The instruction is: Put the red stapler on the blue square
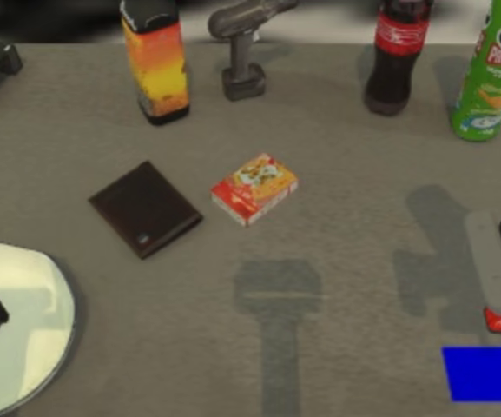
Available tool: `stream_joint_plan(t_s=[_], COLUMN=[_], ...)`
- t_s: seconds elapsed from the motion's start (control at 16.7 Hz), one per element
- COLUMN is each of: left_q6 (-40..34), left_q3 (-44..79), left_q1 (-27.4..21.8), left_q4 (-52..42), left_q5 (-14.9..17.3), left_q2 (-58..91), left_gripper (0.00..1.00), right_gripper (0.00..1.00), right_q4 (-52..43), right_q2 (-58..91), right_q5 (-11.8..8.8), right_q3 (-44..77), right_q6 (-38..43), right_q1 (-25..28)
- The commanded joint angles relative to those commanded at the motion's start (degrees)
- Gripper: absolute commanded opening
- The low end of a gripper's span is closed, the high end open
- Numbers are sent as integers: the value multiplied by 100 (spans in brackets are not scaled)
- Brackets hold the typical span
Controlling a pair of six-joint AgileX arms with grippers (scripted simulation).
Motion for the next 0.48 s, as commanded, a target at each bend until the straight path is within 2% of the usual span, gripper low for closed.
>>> stream_joint_plan(t_s=[0.3, 0.48], left_q6=[0, 0], left_q3=[0, 0], left_q1=[0, 0], left_q4=[0, 0], left_q5=[0, 0], left_q2=[0, 0], left_gripper=[100, 100], right_gripper=[0, 0], right_q4=[84, 654], right_q2=[59, 253], right_q5=[-4, -8], right_q3=[-50, -424], right_q6=[-2, -7], right_q1=[2, -1])
